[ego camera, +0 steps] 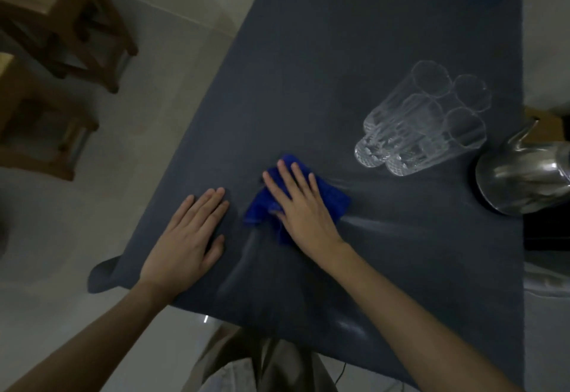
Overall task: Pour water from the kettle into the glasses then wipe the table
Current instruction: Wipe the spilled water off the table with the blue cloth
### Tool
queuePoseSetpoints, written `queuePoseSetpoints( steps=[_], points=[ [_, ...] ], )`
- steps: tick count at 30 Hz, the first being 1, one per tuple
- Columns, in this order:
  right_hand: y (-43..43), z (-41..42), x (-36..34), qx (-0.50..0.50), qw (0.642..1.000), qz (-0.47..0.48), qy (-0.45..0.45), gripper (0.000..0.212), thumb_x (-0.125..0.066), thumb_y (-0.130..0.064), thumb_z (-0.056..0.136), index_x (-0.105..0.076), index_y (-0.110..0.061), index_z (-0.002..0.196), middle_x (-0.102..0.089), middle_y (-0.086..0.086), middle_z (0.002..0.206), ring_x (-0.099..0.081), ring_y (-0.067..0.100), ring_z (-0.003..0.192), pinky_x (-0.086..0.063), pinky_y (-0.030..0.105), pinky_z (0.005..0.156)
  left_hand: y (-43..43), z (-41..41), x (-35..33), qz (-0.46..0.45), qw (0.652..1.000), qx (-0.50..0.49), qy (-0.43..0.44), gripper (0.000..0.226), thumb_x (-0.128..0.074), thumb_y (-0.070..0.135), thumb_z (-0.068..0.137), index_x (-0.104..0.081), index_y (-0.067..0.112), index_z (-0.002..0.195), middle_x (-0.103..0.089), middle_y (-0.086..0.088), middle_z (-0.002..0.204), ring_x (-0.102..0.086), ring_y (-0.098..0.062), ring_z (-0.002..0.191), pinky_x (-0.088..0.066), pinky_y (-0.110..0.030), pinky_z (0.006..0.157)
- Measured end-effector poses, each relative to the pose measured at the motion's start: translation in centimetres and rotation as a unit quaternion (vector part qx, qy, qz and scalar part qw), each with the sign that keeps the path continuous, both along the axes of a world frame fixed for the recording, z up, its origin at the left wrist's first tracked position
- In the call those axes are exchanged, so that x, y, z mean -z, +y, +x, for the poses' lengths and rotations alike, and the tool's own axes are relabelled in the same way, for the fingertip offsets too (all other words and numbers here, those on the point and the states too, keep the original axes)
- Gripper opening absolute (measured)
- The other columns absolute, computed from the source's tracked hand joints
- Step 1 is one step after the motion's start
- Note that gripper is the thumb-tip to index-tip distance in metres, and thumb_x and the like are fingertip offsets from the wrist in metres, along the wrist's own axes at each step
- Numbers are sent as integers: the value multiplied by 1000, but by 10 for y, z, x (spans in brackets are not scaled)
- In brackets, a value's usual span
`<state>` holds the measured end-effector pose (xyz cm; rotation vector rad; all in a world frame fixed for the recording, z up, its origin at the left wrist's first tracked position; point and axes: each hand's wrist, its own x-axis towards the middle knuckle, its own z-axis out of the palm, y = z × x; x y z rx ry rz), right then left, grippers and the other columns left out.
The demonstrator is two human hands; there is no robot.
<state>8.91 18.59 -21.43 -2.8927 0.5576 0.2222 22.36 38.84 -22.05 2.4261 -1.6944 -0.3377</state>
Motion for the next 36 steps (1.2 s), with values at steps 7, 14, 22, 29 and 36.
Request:
queuePoseSetpoints(
  steps=[7,14,22,29,36],
  points=[
    [12,-5,0,31,999,-4,-15,57,-43,-33,95,-32,-21,149,-31,6,156,-22,31,145,-25,54,115,-2,-2,1,-7,1000,-2,3,59,-33,40,96,-33,11,147,-25,-6,158,-17,-16,146,-4,-36,122],
    [70,-102,3,-135,990,-21,14,70,-52,-40,89,-23,-24,151,-24,4,159,-18,29,146,-19,52,117,-2,-3,0,-14,1000,1,7,59,-33,40,96,-33,10,146,-26,-6,157,-17,-16,146,-9,-40,121],
    [3,-263,-8,81,995,-22,50,73,-56,-34,81,-28,-31,147,-35,7,153,-25,25,143,-16,44,116,-3,-6,0,-31,999,-5,14,58,-32,39,96,-34,9,145,-28,-7,156,-14,-12,146,-8,-40,121],
    [-23,-301,-12,331,942,4,57,68,-11,-60,96,-31,-22,149,-18,3,159,-12,22,147,-16,52,117,-2,-3,2,-32,999,-3,15,58,-32,39,95,-35,8,144,-29,-8,156,-17,-14,145,-9,-40,121],
    [11,-190,-4,146,986,-44,68,62,-24,-54,92,-12,-39,151,-16,12,160,-11,37,146,-22,62,111,-2,-3,1,-31,999,-3,14,57,-33,38,96,-37,8,144,-31,-8,155,-19,-15,145,-12,-42,120]
  ],
)
